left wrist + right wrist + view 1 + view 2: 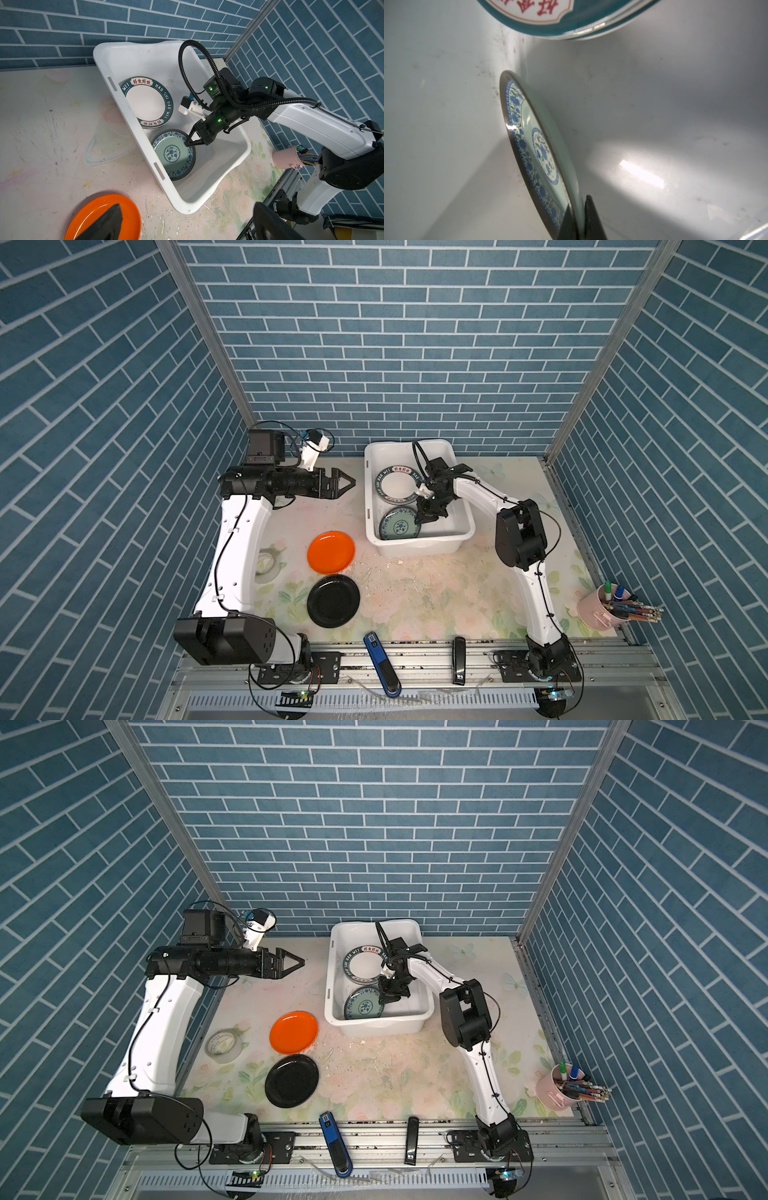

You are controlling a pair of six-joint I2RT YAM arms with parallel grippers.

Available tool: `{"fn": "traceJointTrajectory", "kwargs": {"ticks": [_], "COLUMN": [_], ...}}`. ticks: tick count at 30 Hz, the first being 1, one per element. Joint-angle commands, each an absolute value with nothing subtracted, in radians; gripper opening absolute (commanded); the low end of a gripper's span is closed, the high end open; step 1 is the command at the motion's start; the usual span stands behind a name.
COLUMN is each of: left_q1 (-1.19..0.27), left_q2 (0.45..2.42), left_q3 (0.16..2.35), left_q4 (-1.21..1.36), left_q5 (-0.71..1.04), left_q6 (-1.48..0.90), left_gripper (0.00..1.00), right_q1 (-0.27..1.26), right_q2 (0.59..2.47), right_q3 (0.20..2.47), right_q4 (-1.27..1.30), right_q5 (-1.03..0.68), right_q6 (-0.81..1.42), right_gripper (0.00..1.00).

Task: Place the plates into the plastic bin on the countertop
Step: 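Lower the floral plate into the bin beside the stack with the right gripper, then open the right gripper to release the floral plate in the bin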

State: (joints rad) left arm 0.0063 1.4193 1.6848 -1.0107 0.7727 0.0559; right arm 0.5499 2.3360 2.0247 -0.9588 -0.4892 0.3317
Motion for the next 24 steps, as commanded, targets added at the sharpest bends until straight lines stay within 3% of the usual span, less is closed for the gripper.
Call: {"fn": "traceJointTrajectory", "kwargs": {"ticks": [1, 24], "left_q1": [0.009, 0.009], "left_q2": [1.422, 1.424], "left_q3": [1.715, 1.714], "left_q4": [-1.012, -1.012], "left_q5": [0.791, 0.794], "left_q6": [0.053, 0.052], "left_gripper": [0.99, 1.00], "right_q1": [0.555, 0.552], "right_q2": [2.365, 2.365], "right_q3": [2.052, 2.094], "right_q4": [-1.014, -1.035], "right_q5": [-0.445, -0.398], "right_q6": [0.298, 0.291], "right_gripper": [0.11, 0.26]}}
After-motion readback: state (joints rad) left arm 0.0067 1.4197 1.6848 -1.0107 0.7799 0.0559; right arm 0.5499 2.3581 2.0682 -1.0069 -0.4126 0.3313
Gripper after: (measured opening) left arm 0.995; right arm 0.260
